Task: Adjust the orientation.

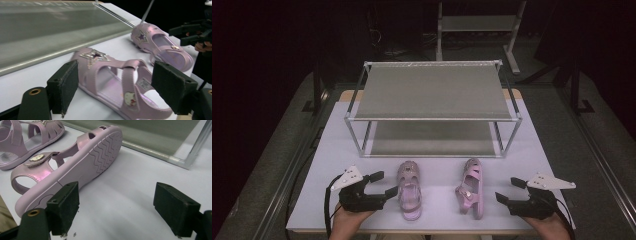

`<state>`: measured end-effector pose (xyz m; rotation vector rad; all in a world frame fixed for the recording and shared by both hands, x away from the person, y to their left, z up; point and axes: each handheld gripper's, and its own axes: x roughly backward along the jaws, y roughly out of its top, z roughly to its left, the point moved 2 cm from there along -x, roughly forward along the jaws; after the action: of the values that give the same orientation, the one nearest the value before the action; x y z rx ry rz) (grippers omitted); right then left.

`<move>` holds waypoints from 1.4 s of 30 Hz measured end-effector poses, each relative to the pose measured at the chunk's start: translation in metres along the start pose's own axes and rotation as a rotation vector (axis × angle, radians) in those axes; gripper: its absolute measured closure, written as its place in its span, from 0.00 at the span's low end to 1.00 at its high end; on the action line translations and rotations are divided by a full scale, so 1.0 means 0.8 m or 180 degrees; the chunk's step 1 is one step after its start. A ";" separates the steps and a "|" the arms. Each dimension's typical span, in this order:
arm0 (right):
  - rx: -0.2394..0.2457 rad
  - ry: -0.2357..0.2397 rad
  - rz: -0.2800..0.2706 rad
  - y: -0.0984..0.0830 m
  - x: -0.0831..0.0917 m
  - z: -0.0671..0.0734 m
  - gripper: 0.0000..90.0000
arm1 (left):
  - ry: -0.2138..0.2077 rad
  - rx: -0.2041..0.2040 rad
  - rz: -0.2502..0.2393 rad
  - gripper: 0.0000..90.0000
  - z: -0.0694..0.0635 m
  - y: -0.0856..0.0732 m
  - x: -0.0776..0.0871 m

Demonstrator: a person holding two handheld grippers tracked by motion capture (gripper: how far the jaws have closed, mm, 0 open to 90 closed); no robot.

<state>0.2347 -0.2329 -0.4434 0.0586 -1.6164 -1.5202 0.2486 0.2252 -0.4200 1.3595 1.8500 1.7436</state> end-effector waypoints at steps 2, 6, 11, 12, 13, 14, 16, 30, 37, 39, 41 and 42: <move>0.0011 0.0003 0.0007 0.000 0.000 0.000 0.23 | 0.0001 -0.0049 0.0061 0.25 -0.005 -0.001 -0.005; 0.0016 -0.0001 0.0006 0.000 0.000 0.000 0.23 | -0.0016 -0.0072 0.0113 0.26 -0.009 -0.002 -0.010; 0.0008 0.0006 0.0005 0.000 0.000 0.000 0.23 | -0.0048 -0.0110 0.0238 0.30 -0.015 -0.005 -0.022; 0.0009 0.0003 0.0008 0.000 0.000 0.000 0.23 | -0.0065 -0.0118 0.0284 0.34 -0.018 -0.005 -0.025; 0.0009 0.0003 0.0008 0.000 0.000 0.000 0.23 | -0.0065 -0.0118 0.0284 0.35 -0.018 -0.005 -0.025; 0.0012 -0.0001 -0.0003 0.000 0.002 0.000 0.23 | -0.0062 -0.0120 0.0343 0.37 -0.020 -0.007 -0.028; -0.0007 -0.0002 -0.0011 0.000 0.002 0.000 0.23 | -0.0045 -0.0113 0.0415 0.40 -0.020 -0.010 -0.031; 0.0015 0.0020 0.0004 0.000 0.001 0.002 0.23 | -0.0028 -0.0043 0.0574 0.63 -0.027 -0.020 -0.040; 0.0020 0.0023 0.0008 0.000 0.000 0.003 0.23 | 0.0038 0.0038 0.0540 0.77 -0.027 -0.023 -0.037; 0.0020 0.0021 0.0001 0.000 0.001 0.003 0.23 | 0.0054 0.0104 0.0523 0.80 -0.023 -0.024 -0.034; 0.0016 0.0019 -0.0007 0.000 0.001 0.003 0.23 | 0.0093 0.0109 0.0513 0.84 -0.022 -0.025 -0.033; 0.0008 0.0017 -0.0009 0.000 0.001 0.002 0.23 | 0.0100 0.0121 0.0505 0.85 -0.021 -0.026 -0.033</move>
<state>0.2329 -0.2321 -0.4426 0.0662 -1.6146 -1.5189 0.2410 0.1979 -0.4445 1.5402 1.8456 1.8233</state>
